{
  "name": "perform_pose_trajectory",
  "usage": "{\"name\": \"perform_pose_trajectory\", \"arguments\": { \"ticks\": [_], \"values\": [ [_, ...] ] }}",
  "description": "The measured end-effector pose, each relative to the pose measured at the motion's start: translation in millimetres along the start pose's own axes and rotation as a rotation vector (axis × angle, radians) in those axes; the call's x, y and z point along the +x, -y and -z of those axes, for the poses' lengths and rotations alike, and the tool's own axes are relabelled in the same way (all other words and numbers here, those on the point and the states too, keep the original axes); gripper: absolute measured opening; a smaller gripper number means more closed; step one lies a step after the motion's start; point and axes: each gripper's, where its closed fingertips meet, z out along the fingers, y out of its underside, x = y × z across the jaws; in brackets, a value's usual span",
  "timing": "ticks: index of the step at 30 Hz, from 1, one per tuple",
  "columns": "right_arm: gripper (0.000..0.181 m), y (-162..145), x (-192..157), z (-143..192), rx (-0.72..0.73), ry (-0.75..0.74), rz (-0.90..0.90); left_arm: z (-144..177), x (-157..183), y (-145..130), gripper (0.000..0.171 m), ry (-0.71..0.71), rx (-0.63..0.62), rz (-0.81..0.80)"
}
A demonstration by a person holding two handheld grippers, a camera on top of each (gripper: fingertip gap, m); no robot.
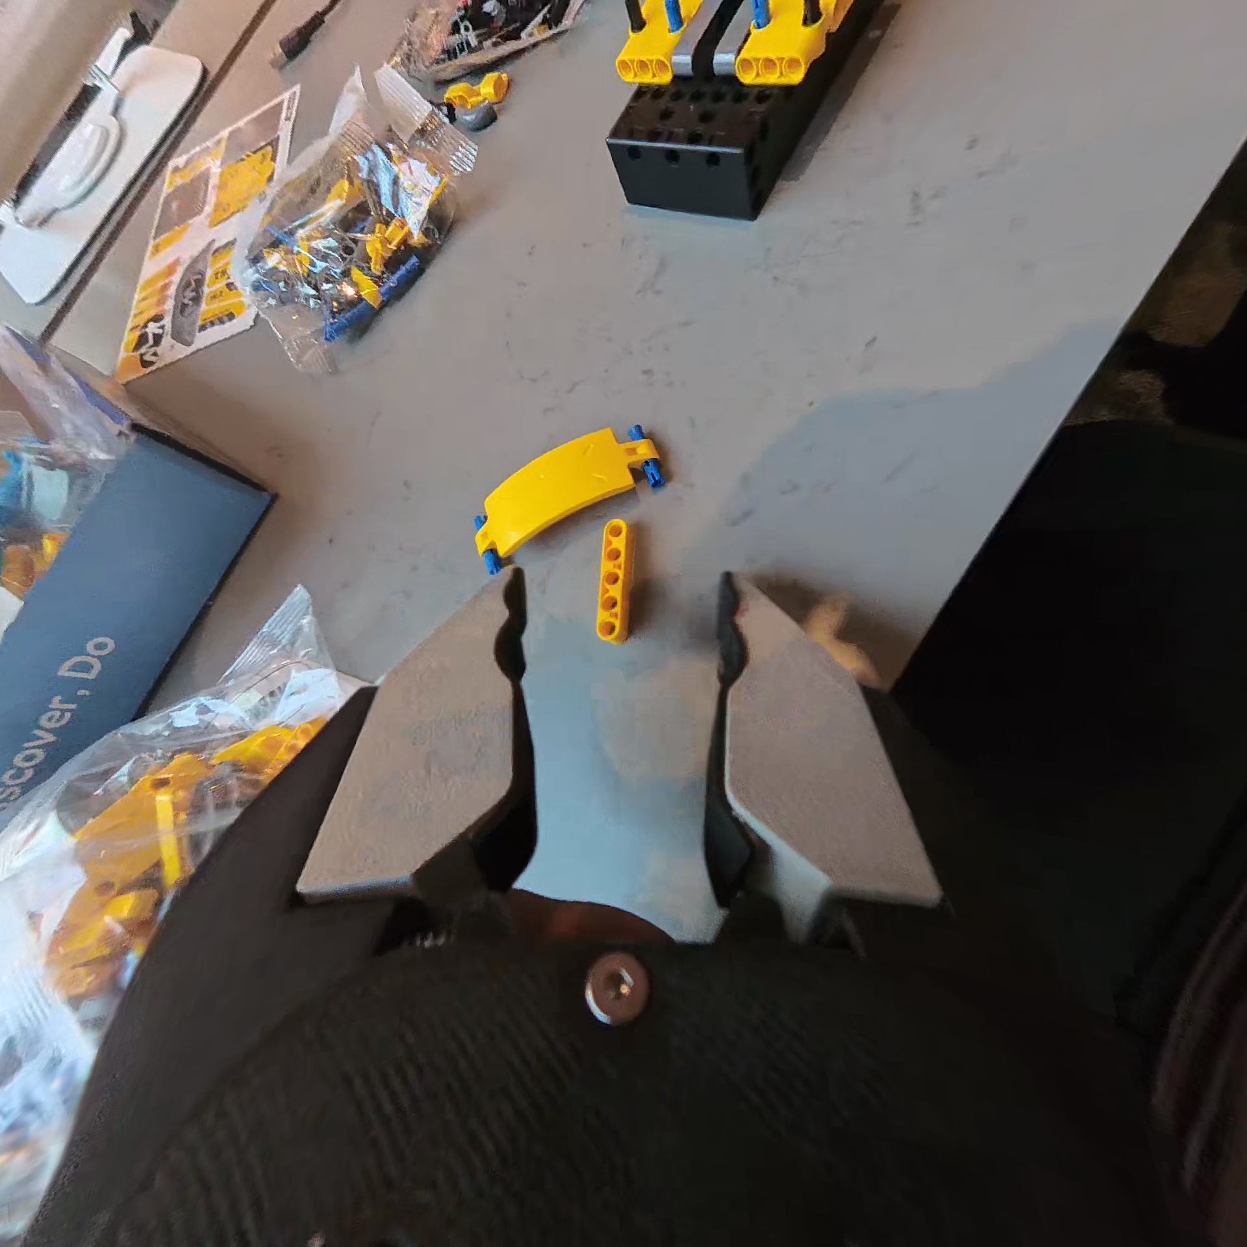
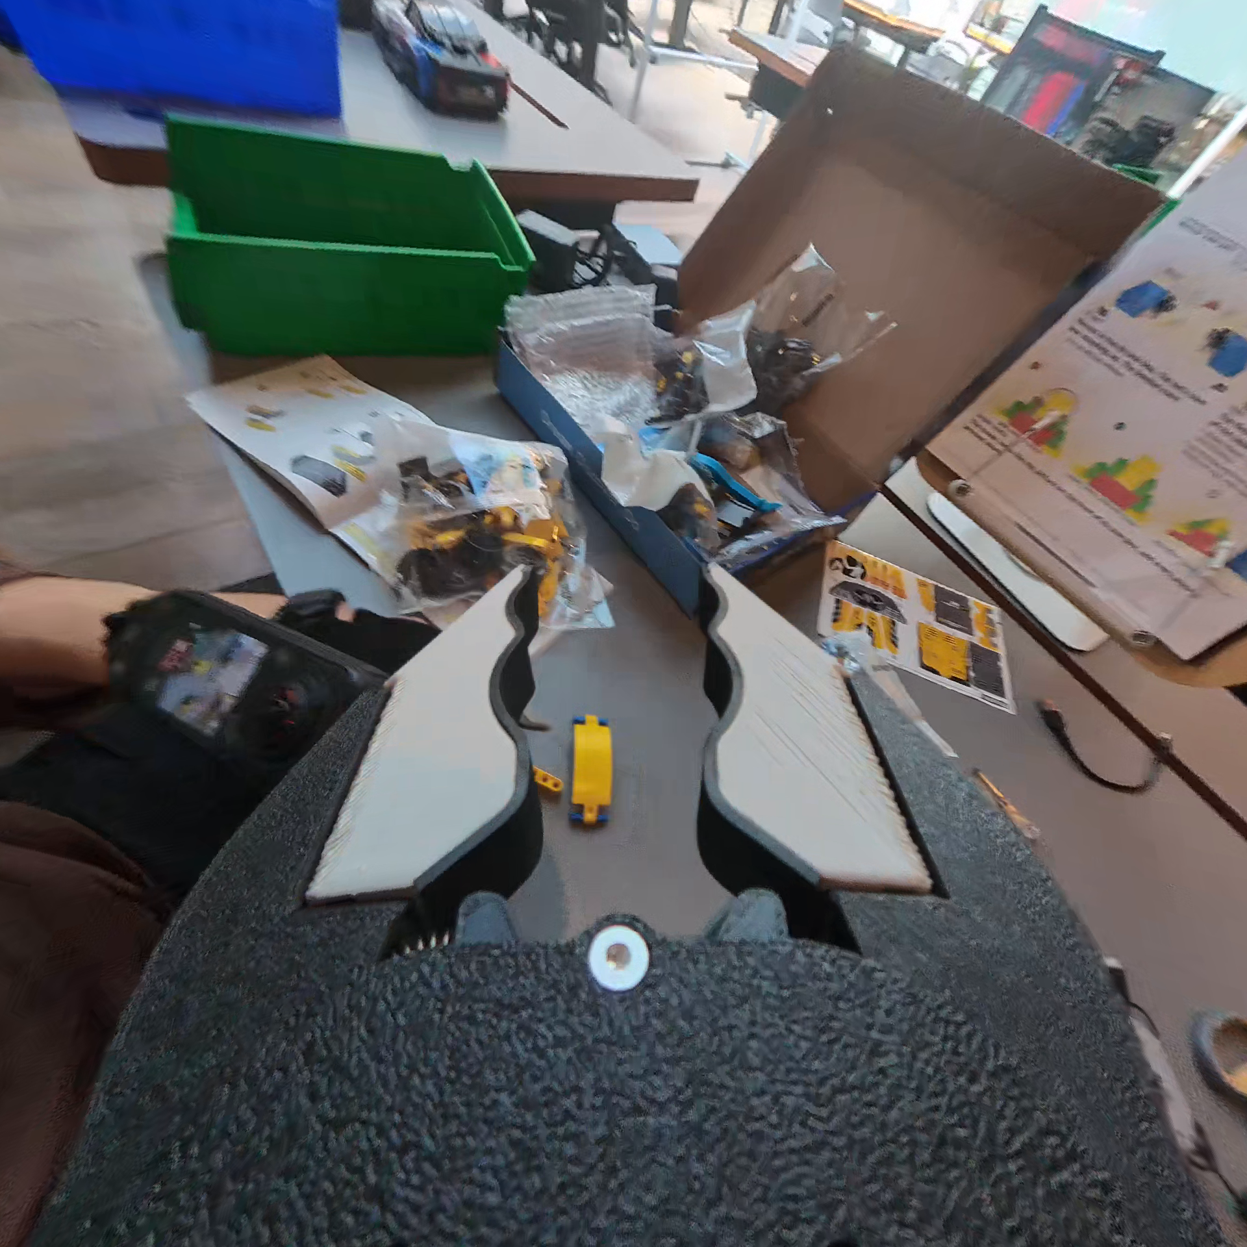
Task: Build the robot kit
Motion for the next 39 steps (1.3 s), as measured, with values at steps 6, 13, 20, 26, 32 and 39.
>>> {"name": "perform_pose_trajectory", "arguments": {
  "ticks": [6, 13, 20, 26, 32, 39],
  "values": [
    [0.057, -35.9, 25.6, -17.8, -0.17, -0.263, 0.221, 52.8, -40.5, 22.1, 0.075, 0.084, 0.075, 0.096],
    [0.05, -113.2, 45.4, -33.6, -0.535, -0.425, 0.481, 112.9, -96.9, 26.4, 0.073, 0.199, 0.199, 0.22],
    [0.043, -119.7, 42.6, -38.0, -0.459, -0.258, 0.249, 125.0, -114.4, 20.5, 0.056, 0.233, 0.217, 0.201],
    [0.02, -164.9, 42.1, -42.1, -0.715, -0.253, 0.346, 122.4, -127.3, 0.7, 0.014, 0.348, 0.123, 0.068],
    [0.016, -184.5, 33.3, -49.9, -0.791, -0.206, 0.35, 122.6, -146.1, -19.6, 0.025, 0.42, 0.039, 0.109],
    [0.027, -143.6, -3.6, -70.2, -0.454, 0.076, 0.035, 132.5, -155.7, -11.9, 0.027, 0.413, 0.137, 0.21]
  ]
}}
